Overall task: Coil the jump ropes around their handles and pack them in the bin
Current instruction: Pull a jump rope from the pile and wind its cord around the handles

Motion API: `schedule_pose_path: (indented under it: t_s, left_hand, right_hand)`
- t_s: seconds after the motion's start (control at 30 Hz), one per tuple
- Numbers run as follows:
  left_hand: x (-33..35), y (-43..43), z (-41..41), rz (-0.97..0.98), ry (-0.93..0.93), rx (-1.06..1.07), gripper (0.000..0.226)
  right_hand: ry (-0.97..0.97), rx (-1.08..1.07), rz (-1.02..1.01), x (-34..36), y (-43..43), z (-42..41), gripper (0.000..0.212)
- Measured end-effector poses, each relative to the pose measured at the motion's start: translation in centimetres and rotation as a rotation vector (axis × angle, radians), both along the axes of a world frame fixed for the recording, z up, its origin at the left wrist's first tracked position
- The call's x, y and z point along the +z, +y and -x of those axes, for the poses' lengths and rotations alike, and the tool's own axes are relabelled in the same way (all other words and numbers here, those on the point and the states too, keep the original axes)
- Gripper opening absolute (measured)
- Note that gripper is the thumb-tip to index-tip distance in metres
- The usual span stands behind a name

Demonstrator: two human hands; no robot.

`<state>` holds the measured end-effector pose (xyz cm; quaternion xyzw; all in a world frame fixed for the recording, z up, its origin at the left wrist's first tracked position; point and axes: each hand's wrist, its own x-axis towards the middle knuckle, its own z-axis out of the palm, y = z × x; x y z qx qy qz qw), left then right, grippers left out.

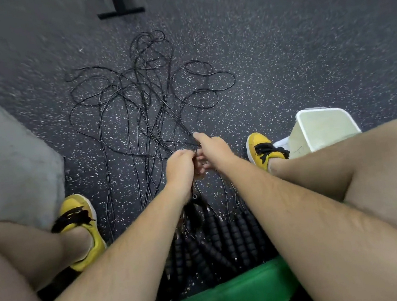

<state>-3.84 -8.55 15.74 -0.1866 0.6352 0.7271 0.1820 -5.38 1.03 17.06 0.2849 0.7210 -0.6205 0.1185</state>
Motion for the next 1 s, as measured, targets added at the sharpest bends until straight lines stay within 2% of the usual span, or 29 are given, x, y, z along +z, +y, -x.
schedule_pose_path:
  t_s: [0.07,0.2,0.33,0.43,0.5,0.57,0.63,0.7,0.77,0.87,0.93,1.0]
  left_hand:
    - [0.4,-0.4,-0.8,0.015,-0.004,-0.063,0.019]
    - [0.5,-1.4,-1.5,-0.098,-0.115,-0.038,0.027]
    - [0.7,-2.5,0.1,-0.042,-0.094,0.040,0.045]
    - [1.6,-3.0,1.1,0.013,-0.092,0.004,0.039]
    - [2.2,-3.1,1.4,0.004,-0.081,-0.016,0.031]
    - [2.2,-3.1,1.5,0.022,-0.003,-0.026,0.031]
    - [2.2,-3.1,1.2,0.008,0.011,-0.048,0.031]
    - [2.5,-3.2,0.2,-0.038,-0.015,-0.124,0.031]
    - [2.9,-3.4,-1.0,-0.073,-0.025,-0.276,0.032]
    - [3.1,-3.9,-2.1,-0.049,-0.080,-0.507,0.033]
    - [3.0,-4.1,-1.9,-0.007,-0.109,-0.439,0.032]
    - [2.5,-4.3,-1.0,0.014,-0.105,-0.243,0.031]
  right_hand:
    - [0.004,-0.012,0.043,0.2,-0.6,0.6,0.043]
    - [0.046,0.009,-0.036,0.3,-1.6,0.6,0.030]
    - [0.028,0.240,-0.090,1.0,-1.9,-0.2,0.021]
    - [-0.085,0.438,0.024,1.5,-2.1,-1.8,0.019]
    - [-0.170,0.556,0.004,1.6,-2.1,-2.5,0.019]
    - [-0.201,0.519,-0.009,1.8,-2.0,-2.6,0.018]
    - [-0.163,0.324,0.002,2.6,-1.9,-2.1,0.021]
    - [-0.105,0.093,0.119,3.1,-1.6,-1.4,0.015]
    - [-0.031,-0.023,0.215,3.6,-1.7,-1.0,0.014]
    - [0.036,-0.017,0.086,3.1,-2.2,-0.7,0.026]
    - [0.041,0.031,-0.014,2.7,-2.2,-0.8,0.024]
    - [0.003,0.176,-0.095,2.7,-2.0,-1.2,0.013]
